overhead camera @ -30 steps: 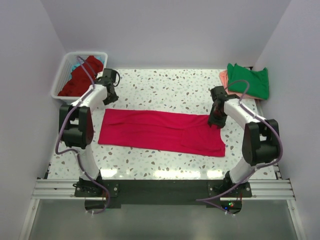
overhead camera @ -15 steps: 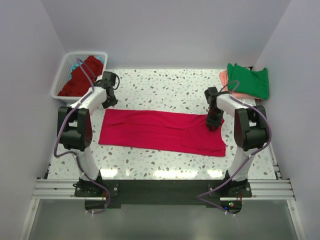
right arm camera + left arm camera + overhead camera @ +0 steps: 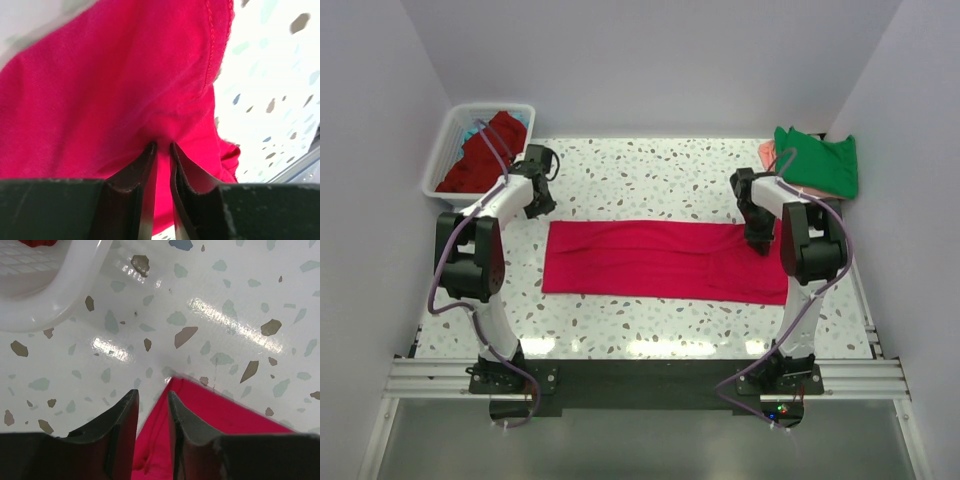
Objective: Fold and stack the t-shirts
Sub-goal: Fold the tshirt
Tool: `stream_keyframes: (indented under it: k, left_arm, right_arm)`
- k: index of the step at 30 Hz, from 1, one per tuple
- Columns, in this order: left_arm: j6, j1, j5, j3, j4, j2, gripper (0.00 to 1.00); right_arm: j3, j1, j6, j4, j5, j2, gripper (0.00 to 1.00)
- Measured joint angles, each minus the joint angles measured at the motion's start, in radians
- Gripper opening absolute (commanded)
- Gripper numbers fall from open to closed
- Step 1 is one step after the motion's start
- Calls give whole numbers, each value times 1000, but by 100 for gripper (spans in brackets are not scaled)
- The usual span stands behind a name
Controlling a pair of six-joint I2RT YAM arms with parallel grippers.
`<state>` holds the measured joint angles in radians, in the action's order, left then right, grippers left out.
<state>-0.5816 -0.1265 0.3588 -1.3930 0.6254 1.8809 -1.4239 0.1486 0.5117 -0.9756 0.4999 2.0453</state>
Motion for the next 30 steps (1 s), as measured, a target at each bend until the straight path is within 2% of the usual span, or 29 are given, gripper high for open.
stream_keyframes:
  k: [3, 11, 21, 30]
  left_arm:
    - [1, 0, -17, 0, 0, 0, 34]
    - [43, 0, -153, 34, -17, -8, 35]
    - [69, -64, -282, 111, 0, -129, 38]
    - [39, -95, -277, 211, 47, -238, 38]
  right_arm:
    - [-14, -17, 0, -4, 40, 17, 17]
    - [-47, -2, -6, 31, 1, -16, 23]
    - [-219, 275, -23, 103, -145, -87, 24]
    - [-219, 310, -23, 109, -233, -69, 24]
